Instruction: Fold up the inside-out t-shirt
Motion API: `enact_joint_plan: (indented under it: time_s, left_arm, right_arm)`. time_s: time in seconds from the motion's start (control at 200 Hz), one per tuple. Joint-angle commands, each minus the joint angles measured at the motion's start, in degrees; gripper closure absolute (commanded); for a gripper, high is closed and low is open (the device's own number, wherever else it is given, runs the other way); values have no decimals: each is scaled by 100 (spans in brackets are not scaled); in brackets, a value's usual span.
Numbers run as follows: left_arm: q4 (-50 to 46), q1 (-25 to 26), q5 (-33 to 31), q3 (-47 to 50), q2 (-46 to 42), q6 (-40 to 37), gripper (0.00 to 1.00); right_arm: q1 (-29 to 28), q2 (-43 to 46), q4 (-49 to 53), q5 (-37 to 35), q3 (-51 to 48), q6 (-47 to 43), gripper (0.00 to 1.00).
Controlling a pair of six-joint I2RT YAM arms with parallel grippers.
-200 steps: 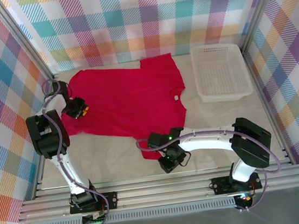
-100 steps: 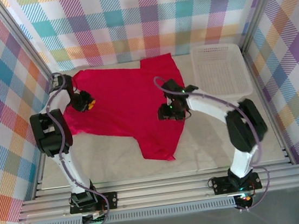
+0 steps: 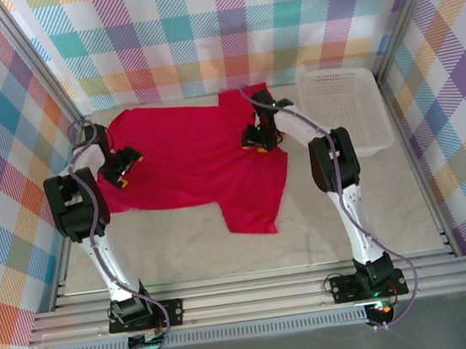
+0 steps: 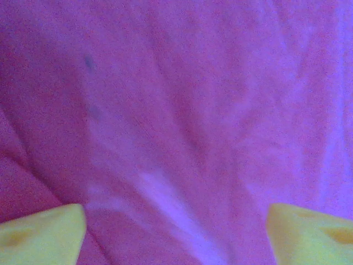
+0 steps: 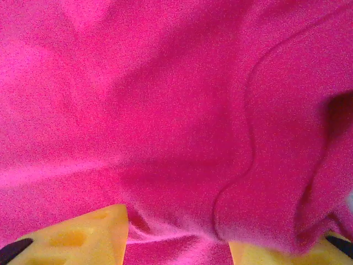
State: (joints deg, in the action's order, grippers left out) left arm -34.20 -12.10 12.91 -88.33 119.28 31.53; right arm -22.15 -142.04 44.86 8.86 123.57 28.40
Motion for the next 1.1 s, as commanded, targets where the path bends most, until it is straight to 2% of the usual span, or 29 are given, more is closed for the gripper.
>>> enact_joint_plan:
  time_s: [0.0, 0.1, 0.22, 0.295, 0.385, 0.49, 0.6, 0.67, 0.87, 0.905, 1.095]
  left_arm:
    - [271, -22, -426, 261, -219, -100, 0]
    - [403, -98, -581, 590, -674, -87, 0]
    - [458, -125, -424, 1106, -1436, -82, 1]
    - [481, -124, -355, 1552, -1921, 49, 7]
    - [526, -125, -311, 2012, -2280, 127, 11]
    - [221, -152, -399, 1991, -2152, -23, 13]
    - [36, -277, -346, 1898, -1907, -2, 15]
    - [43, -370, -308, 1908, -1850, 71, 15]
    - [-50, -416, -641, 1851, -1841, 111, 15]
    - [-81, -622, -674, 1846, -1837, 129, 15]
    - [-79, -970, -653, 1999, -1949, 386, 16]
  right_arm:
    - [141, -973, 1137, -345, 1305, -507, 53]
    - [141, -1318, 1629, -422, 2374, -759, 53]
    - [124, -834, 1743, -373, 2329, -964, 51]
    - [52, -150, 1596, -151, 1619, -988, 49]
    - [-109, 872, 1024, 7, 97, -913, 47]
    - [-286, 1880, 91, 389, -1791, -675, 46]
    - [-483, 2463, -261, 428, -2967, -638, 44]
    - [-615, 2680, -414, 368, -3519, -723, 39]
    - [-1056, 3057, -572, 290, -4418, -996, 37]
    - [-1160, 3165, -546, 234, -4543, -1003, 36]
    - [-1739, 4114, -503, -386, -5455, -633, 36]
